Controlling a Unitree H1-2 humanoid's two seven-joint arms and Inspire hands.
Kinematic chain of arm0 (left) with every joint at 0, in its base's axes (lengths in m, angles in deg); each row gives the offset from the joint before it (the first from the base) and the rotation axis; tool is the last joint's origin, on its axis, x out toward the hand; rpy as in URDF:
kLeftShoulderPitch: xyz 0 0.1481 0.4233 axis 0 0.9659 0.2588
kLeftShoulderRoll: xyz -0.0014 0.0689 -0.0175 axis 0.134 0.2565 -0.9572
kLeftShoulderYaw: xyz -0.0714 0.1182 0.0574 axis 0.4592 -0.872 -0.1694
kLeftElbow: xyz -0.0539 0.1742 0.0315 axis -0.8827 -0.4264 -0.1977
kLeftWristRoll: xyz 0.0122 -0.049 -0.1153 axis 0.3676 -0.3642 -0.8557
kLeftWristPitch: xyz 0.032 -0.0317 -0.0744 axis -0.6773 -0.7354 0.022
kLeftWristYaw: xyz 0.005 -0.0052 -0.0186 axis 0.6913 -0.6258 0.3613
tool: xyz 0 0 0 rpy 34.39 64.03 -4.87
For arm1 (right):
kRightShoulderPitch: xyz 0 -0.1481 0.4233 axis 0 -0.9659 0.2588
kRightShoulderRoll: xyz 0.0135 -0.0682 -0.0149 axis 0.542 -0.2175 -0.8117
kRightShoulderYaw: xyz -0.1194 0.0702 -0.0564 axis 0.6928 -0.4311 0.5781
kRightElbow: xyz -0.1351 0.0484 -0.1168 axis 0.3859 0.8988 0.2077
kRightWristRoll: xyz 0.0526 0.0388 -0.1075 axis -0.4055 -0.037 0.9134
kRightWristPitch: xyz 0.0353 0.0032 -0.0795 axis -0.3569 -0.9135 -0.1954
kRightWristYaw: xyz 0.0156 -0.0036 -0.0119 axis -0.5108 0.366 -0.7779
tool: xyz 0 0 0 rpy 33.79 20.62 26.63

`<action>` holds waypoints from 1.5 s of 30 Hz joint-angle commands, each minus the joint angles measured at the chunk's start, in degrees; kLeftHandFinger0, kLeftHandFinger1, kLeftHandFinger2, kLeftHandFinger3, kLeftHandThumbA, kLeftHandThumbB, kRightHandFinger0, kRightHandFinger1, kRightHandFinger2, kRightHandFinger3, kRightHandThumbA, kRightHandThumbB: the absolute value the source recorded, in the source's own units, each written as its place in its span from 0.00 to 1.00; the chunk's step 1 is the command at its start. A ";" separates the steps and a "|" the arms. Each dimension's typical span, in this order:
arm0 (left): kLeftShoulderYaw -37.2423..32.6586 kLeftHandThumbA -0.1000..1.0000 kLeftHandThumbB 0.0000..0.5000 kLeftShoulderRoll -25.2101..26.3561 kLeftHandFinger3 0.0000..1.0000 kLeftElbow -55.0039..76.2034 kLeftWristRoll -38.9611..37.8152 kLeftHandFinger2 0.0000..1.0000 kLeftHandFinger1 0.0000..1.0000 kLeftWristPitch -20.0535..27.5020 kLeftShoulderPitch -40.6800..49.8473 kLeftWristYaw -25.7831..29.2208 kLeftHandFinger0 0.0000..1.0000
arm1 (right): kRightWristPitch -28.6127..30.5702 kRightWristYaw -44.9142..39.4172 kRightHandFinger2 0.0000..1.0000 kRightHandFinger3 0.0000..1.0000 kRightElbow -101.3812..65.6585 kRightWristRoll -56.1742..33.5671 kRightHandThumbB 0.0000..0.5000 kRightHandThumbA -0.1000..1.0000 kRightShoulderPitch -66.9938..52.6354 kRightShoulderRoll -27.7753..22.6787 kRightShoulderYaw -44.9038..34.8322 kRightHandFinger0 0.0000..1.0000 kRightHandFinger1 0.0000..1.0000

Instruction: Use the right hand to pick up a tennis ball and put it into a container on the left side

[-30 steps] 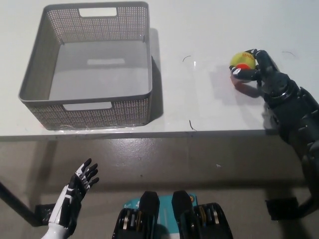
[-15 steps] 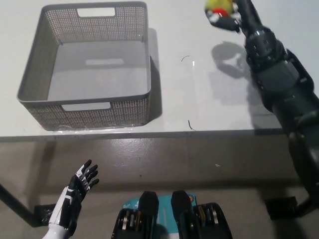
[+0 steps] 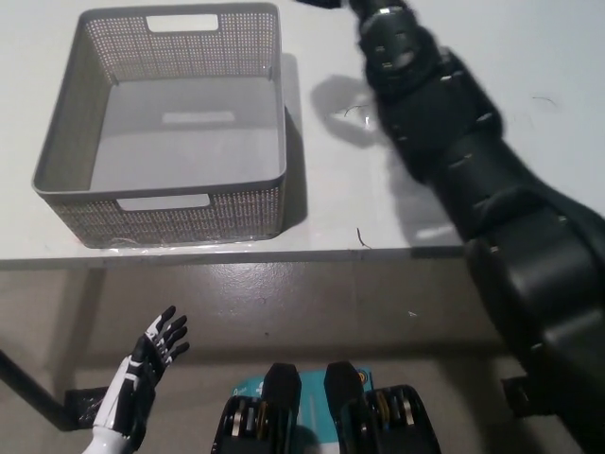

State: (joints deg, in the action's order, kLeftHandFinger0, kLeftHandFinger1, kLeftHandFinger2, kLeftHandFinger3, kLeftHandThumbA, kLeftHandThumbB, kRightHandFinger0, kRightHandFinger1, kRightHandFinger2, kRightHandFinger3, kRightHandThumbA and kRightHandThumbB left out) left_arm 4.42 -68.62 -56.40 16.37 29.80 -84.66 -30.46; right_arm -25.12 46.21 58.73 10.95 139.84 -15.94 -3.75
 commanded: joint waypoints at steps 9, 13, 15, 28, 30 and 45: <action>-1.07 1.00 0.50 1.33 1.00 0.58 0.35 1.00 1.00 1.13 -0.30 -1.41 1.00 | 2.59 0.18 0.77 0.73 2.85 -0.31 0.35 0.00 6.07 9.80 2.36 0.00 0.39; -1.17 1.00 0.47 1.75 1.00 1.01 0.55 1.00 1.00 0.78 -0.32 -1.59 1.00 | 1.85 1.10 0.75 0.75 4.61 0.83 0.36 0.00 5.62 11.33 3.84 0.00 0.37; -1.32 1.00 0.47 2.02 1.00 1.02 0.55 1.00 1.00 0.74 -0.65 -1.86 1.00 | 2.17 1.66 0.75 0.74 5.13 1.27 0.36 0.00 5.31 11.71 4.61 0.00 0.35; -2.00 1.00 0.50 2.63 1.00 1.68 1.03 1.00 1.00 0.35 -0.58 -1.98 1.00 | -2.98 -1.96 1.00 1.00 7.16 4.89 0.78 0.68 3.62 10.86 11.02 1.00 1.00; -1.96 1.00 0.51 2.52 1.00 1.94 0.80 1.00 1.00 -0.29 -0.57 -1.91 1.00 | -4.10 -2.31 1.00 1.00 7.23 5.30 0.81 0.77 3.71 10.68 11.96 1.00 1.00; -2.28 1.00 0.50 2.58 1.00 2.09 0.91 1.00 1.00 -0.74 -0.36 -2.05 1.00 | -3.57 1.84 1.00 1.00 5.19 6.04 0.79 1.00 3.46 8.09 13.72 1.00 1.00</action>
State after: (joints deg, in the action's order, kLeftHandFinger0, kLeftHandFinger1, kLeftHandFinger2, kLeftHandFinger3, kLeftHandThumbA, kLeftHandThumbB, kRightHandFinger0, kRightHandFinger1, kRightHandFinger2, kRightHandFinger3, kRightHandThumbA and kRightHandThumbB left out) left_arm 2.19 -67.39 -55.91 17.39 28.92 -84.68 -31.66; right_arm -29.86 45.57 66.29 16.38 139.98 -6.31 10.04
